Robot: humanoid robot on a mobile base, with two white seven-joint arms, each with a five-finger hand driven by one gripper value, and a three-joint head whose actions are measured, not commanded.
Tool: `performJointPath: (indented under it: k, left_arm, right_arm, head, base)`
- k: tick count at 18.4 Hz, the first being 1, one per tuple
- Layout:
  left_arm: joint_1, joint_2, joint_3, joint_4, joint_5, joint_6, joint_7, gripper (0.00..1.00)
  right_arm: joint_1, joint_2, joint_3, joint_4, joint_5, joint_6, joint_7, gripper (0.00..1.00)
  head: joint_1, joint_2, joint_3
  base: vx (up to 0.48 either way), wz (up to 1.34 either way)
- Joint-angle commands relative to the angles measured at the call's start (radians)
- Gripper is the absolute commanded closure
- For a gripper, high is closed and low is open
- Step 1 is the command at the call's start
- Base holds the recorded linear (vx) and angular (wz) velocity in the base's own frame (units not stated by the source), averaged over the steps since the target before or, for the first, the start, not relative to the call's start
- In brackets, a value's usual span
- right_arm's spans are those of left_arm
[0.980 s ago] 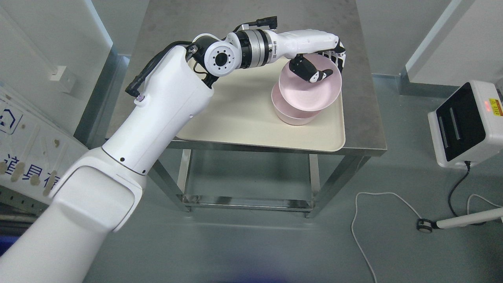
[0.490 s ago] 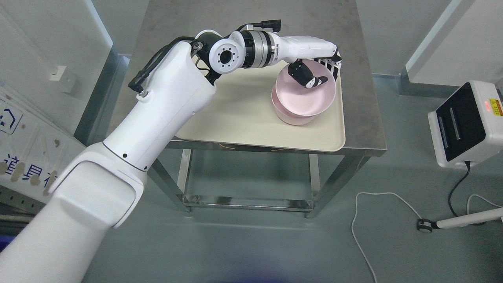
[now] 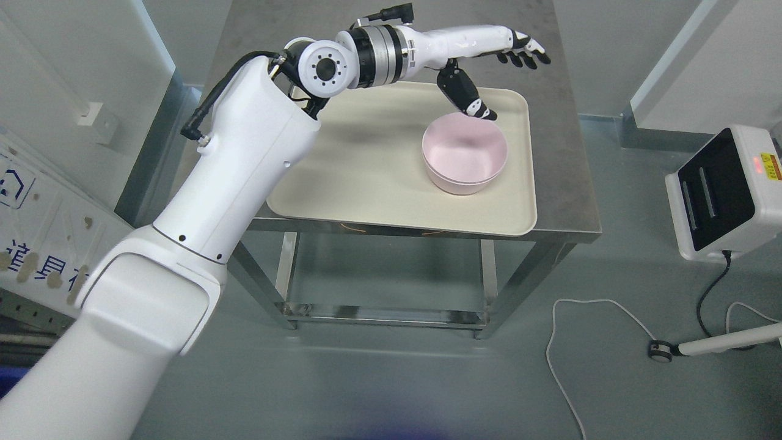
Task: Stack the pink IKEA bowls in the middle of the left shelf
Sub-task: 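Release the stacked bowl and move the left hand to the stack's rim, then grasp the rim of the stacked pink bowls with the left hand and lift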
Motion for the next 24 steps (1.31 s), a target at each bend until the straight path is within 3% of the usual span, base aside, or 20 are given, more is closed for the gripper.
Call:
performJointPath:
  k: [1, 3, 6, 11, 16, 20, 24]
  left_arm:
    - [0.244, 0.016, 0.33, -0.199, 0.251, -0.077, -0.024, 0.26]
    - [0.344, 0.016, 0.302, -0.292, 0.251, -0.117, -0.089, 0.26]
    - [0.364, 0.016, 0.255, -0.309, 0.233, -0.125, -0.161, 0.26]
    - [0.358, 0.016, 0.169, -0.307, -0.138, -0.127, -0.161, 0.27]
    - [0.349, 0.016, 0.143, -0.303, -0.402, -0.12, -0.166, 0.29]
    - [0.348, 0.016, 0.143, -0.301, -0.422, -0.117, -0.166, 0.35]
    - [0.345, 0.016, 0.15, -0.3, -0.424, -0.117, -0.187, 0.48]
  right_arm:
    - [0.0, -0.017, -0.011, 0.0, 0.008, 0.0, -0.001, 0.0]
    - [0.0, -0.017, -0.009, 0.0, 0.008, 0.0, 0.0, 0.0]
    - [0.0, -0.017, -0.009, 0.0, 0.008, 0.0, -0.001, 0.0]
    - [0.0, -0.017, -0.011, 0.0, 0.008, 0.0, -0.001, 0.0]
    - [0.0, -0.017, -0.011, 0.0, 0.008, 0.0, 0.0, 0.0]
    - [0.0, -0.017, -0.009, 0.0, 0.008, 0.0, -0.001, 0.0]
    - [0.0, -0.017, -0.009, 0.0, 0.008, 0.0, -0.001, 0.0]
  head:
    - [0.0, 0.0, 0.0]
    - [0.0, 0.0, 0.0]
    - [0.0, 0.0, 0.0]
    - [0.0, 0.0, 0.0]
    - [0.0, 0.0, 0.0]
    - [0.0, 0.0, 0.0]
    - [0.0, 0.0, 0.0]
  base:
    - [0.0, 0.0]
    - [0.0, 0.0]
    - [0.0, 0.0]
    - [0.0, 0.0]
    - [0.0, 0.0]
    - [0.0, 0.0]
    - [0.0, 0.0]
